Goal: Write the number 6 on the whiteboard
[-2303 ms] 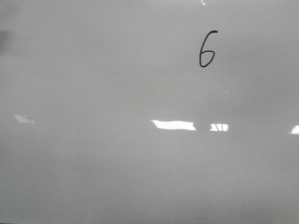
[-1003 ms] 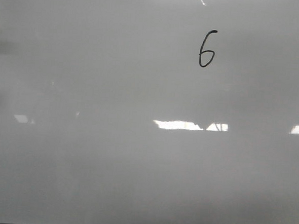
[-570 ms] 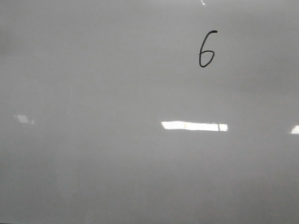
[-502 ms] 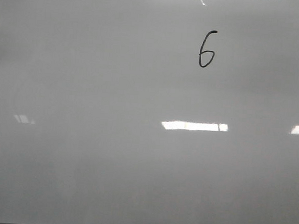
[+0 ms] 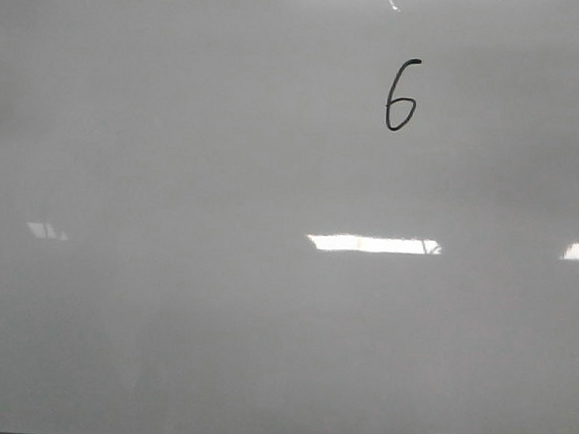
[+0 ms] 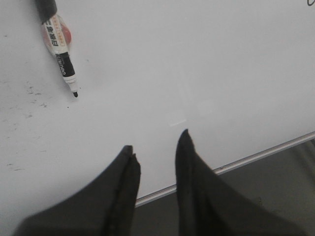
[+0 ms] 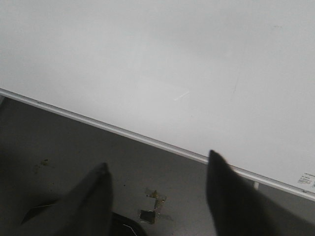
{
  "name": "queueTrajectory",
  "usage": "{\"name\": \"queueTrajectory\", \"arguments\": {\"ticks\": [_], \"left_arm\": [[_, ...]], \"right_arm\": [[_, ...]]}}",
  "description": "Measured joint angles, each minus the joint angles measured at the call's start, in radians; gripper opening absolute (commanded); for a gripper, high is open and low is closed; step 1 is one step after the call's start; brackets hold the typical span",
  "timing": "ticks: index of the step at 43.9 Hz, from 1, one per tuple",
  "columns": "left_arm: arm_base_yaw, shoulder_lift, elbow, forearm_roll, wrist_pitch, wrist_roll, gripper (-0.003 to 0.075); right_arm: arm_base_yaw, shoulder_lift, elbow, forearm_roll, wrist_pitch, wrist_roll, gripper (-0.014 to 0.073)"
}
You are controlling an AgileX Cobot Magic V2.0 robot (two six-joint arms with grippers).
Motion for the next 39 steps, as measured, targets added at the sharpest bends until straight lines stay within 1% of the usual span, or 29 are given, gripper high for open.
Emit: {"name": "queueTrajectory", "arguments": {"ticks": [1,2,5,14,39], "left_arm": [[0.000,0.000,0.000,0.000,0.000,0.008,-0.0011],[0.000,0.000,0.000,0.000,0.000,0.023,-0.0022],[0.000,0.000,0.000,0.000,0.000,0.059,-0.0020],[-0.002,0.000,0.000,-0.004,0.000,0.092,-0.0020],[-0.002,0.000,0.000,-0.005,0.000,0.099,-0.0020]], "right_arm": [[0.000,0.000,0.000,0.000,-0.002,0.000,0.0061],[0.000,0.000,0.000,0.000,-0.002,0.000,0.0015],[0.000,0.000,0.000,0.000,-0.006,0.000,-0.0118],[0.000,0.000,0.000,-0.002,-0.006,0.000,-0.0122],[0.000,0.000,0.000,-0.002,-0.006,0.000,-0.0122]]}}
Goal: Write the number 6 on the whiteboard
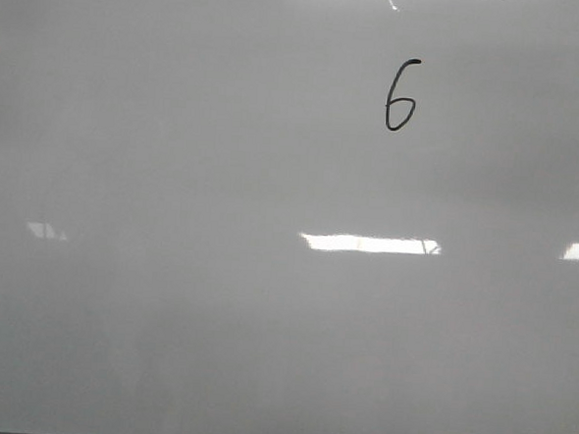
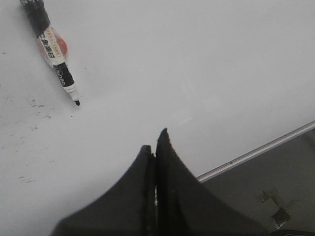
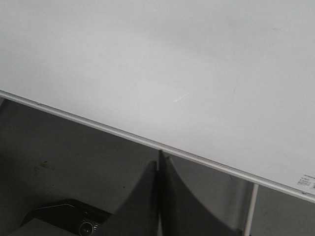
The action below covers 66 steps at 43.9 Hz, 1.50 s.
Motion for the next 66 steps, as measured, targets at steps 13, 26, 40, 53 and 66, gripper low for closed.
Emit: {"name": "queueTrajectory", "arguments": {"ticks": [13,26,40,53,66], "left_arm": [[0.000,0.000,0.000,0.018,-0.007,0.000,-0.0020],[0.137,-0.193,0.245,0.014,-0.341,0.000,-0.0020],[0.369,-0.589,0.677,-0.044,-0.649,0.000,-0.0020],[0.467,-0.756,0.869,-0.114,-0.746,0.000,-0.0020],[0.467,-0.756,0.893,-0.129,-0.830,0.000,-0.0020]], "right_arm": [[0.000,0.000,0.000,0.000,0.000,-0.002,-0.0122],[0.000,0.000,0.000,0.000,0.000,-0.002,-0.0122],[0.000,0.000,0.000,0.000,0.000,-0.002,-0.0122],[0.000,0.000,0.000,0.000,0.000,-0.002,-0.0122],[0.000,-0.001,0.000,0.000,0.000,-0.002,-0.0122]]}}
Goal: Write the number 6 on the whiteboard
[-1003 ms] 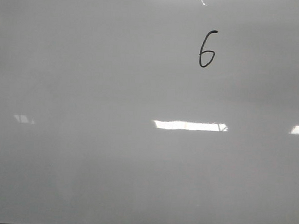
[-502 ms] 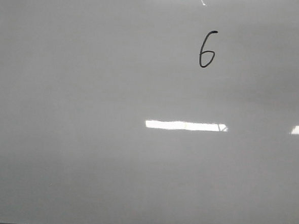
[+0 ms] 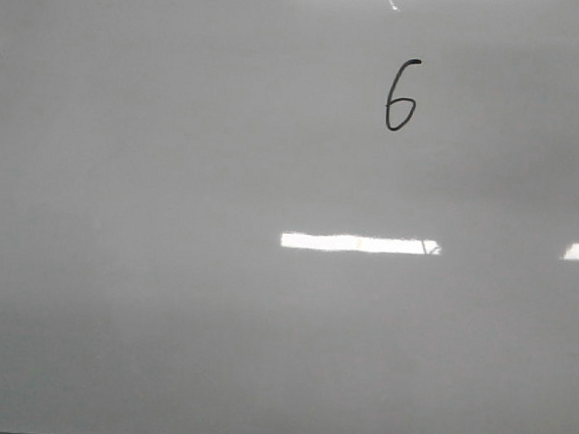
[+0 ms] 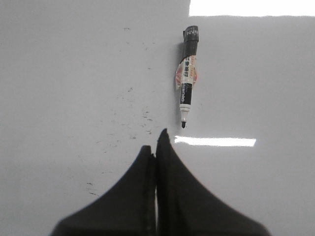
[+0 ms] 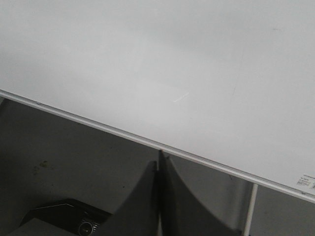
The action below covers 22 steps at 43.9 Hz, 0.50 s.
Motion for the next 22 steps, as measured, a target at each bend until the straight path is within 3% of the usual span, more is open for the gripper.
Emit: {"name": "queueTrajectory", "arguments": {"ticks": [14,22], "left_arm": [[-0.027,0.000,0.000,0.000,-0.014,0.017,-0.0020],[-0.031,0.000,0.000,-0.053,-0.073,0.106,-0.0020]], "right_arm": [[0.000,0.000,0.000,0.000,0.000,0.000,-0.0122],[0.000,0.000,0.000,-0.002,0.000,0.000,-0.0122]]}}
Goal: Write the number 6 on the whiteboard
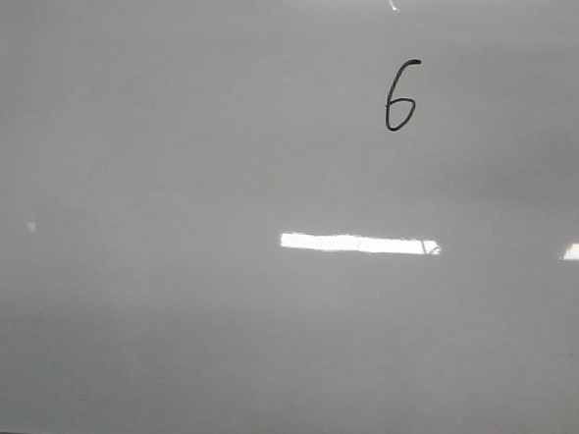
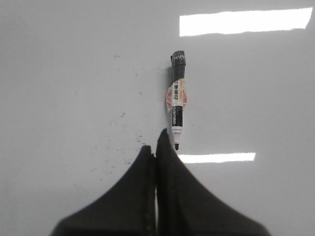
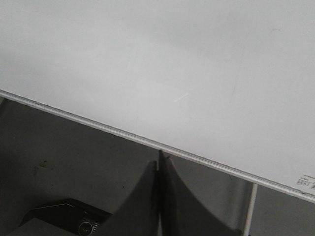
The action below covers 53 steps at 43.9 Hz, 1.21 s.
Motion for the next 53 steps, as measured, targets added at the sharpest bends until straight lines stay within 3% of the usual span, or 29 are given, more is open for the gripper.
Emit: {"name": "queueTrajectory", "arguments": {"ticks": [53], "left_arm": [[0.000,0.000,0.000,-0.016,0.000,0.025,-0.0020]], "right_arm": [[0.000,0.000,0.000,0.000,0.000,0.000,-0.0122]]}}
